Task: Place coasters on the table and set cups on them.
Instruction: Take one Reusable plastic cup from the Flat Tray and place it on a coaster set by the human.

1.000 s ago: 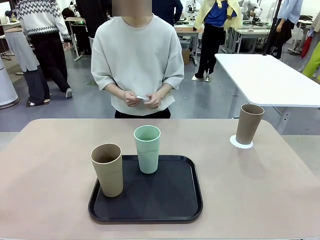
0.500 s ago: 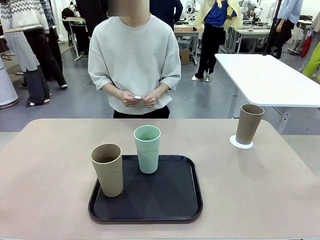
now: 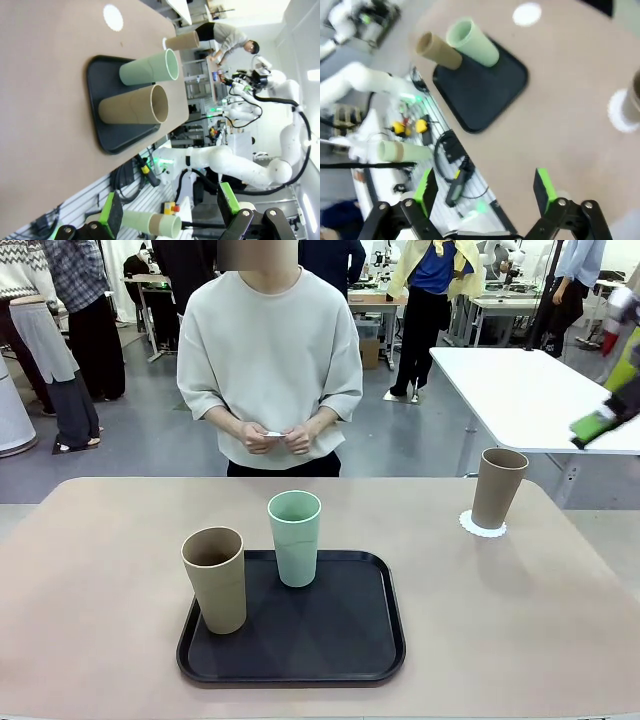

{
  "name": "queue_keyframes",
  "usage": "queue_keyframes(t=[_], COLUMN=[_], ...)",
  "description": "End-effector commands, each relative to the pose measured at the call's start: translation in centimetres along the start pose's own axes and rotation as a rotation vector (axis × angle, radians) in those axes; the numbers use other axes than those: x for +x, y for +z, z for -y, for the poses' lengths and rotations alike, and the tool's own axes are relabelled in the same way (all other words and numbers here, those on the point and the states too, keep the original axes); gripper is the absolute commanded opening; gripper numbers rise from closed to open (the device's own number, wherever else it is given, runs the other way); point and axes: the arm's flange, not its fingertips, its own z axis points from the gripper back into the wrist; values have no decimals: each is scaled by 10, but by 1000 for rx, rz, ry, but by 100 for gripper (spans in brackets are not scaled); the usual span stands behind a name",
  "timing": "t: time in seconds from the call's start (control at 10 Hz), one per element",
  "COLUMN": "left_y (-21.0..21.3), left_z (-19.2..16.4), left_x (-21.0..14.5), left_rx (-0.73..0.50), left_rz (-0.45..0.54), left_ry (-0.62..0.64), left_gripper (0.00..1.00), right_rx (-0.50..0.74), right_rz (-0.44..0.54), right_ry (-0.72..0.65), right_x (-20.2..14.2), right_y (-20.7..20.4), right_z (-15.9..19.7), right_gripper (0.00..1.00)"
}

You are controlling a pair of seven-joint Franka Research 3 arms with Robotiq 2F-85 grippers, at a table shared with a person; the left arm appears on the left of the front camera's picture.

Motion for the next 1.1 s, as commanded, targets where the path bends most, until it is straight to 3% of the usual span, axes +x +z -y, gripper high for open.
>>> queue_keyframes(t=[0.0, 0.2, 0.4, 0.7, 0.8, 1.0], left_y=[2, 2, 2, 2, 2, 2], left_z=[0, 0, 0, 0, 0, 0], left_x=[-1, -1, -1, -1, -1, -1], left_rx=[-13, -13, -13, -13, -13, -13], left_rz=[4, 4, 4, 4, 4, 4], left_ry=[-7, -7, -7, -7, -7, -7], left_gripper=[100, 100, 100, 100, 100, 100], right_rx=[-109, -138, -130, -26, -103, -103], right_rz=[-30, -110, -124, -108, -153, -153], right_ry=[173, 346, 481, 564, 511, 511], right_x=[33, 55, 55, 32, 49, 49], right_y=[-51, -115, -168, -182, -192, -192], right_z=[-23, -44, -39, -16, -39, -39], right_gripper=[100, 100, 100, 100, 100, 100])
